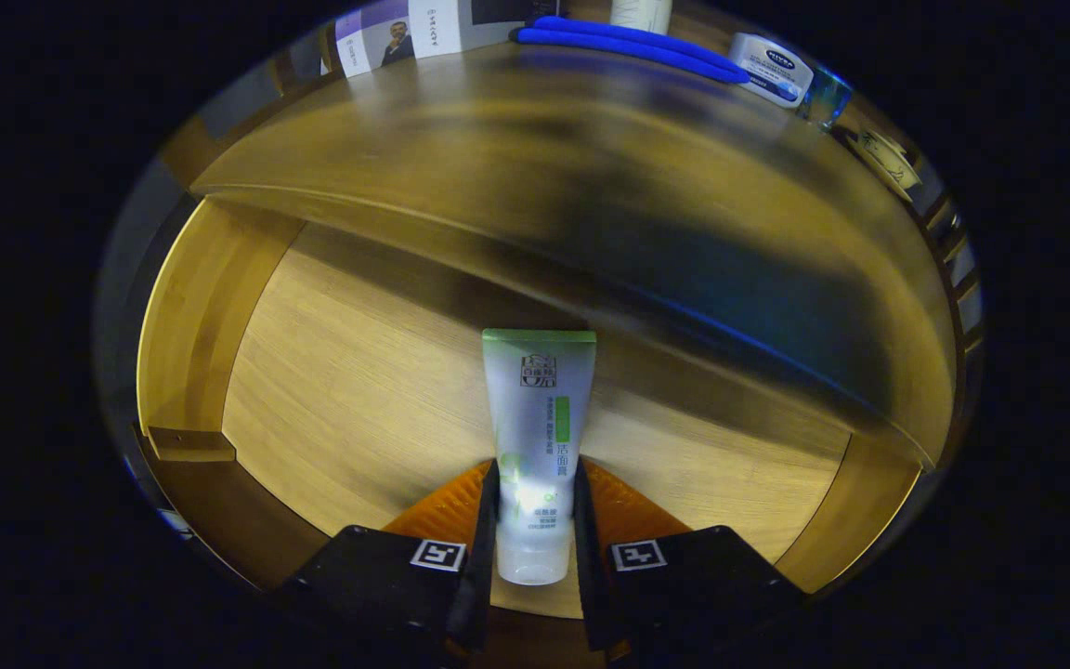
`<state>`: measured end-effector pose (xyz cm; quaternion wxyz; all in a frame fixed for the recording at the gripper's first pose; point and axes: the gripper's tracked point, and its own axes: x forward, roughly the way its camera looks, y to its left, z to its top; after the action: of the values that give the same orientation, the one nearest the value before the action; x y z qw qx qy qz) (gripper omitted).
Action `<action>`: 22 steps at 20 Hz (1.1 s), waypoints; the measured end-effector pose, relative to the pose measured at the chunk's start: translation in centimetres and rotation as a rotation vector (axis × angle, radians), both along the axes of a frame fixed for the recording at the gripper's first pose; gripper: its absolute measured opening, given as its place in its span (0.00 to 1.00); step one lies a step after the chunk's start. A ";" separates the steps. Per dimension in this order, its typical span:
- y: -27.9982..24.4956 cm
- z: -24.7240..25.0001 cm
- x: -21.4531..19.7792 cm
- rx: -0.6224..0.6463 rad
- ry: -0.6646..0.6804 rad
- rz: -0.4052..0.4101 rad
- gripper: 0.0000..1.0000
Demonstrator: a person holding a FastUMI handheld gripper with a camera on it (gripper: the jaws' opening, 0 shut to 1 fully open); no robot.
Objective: Pull open the drawer, take out the items inside it, and place them on the countertop above the cabinet.
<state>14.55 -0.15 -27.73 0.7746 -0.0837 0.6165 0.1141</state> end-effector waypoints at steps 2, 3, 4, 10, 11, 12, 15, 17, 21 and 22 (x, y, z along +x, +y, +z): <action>0.2 -0.3 0.1 -0.001 -0.014 0.026 0.31; 0.2 0.4 0.0 0.001 -0.023 0.029 0.32; 0.5 0.1 0.0 0.008 -0.022 0.027 0.31; 1.5 2.4 -0.8 0.051 -0.053 0.082 0.31; 1.5 3.0 -0.8 0.054 -0.067 0.082 0.31; 1.4 3.4 -0.9 0.057 -0.082 0.089 0.31; 1.8 5.1 -1.8 0.094 -0.116 0.098 0.31; 2.0 6.6 -2.1 0.126 -0.143 0.105 0.31; 2.1 9.9 -3.0 0.175 -0.206 0.125 0.31; 2.2 10.7 -3.2 0.190 -0.220 0.126 0.31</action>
<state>11.32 2.08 -17.04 0.8331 -0.0604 0.5079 0.2103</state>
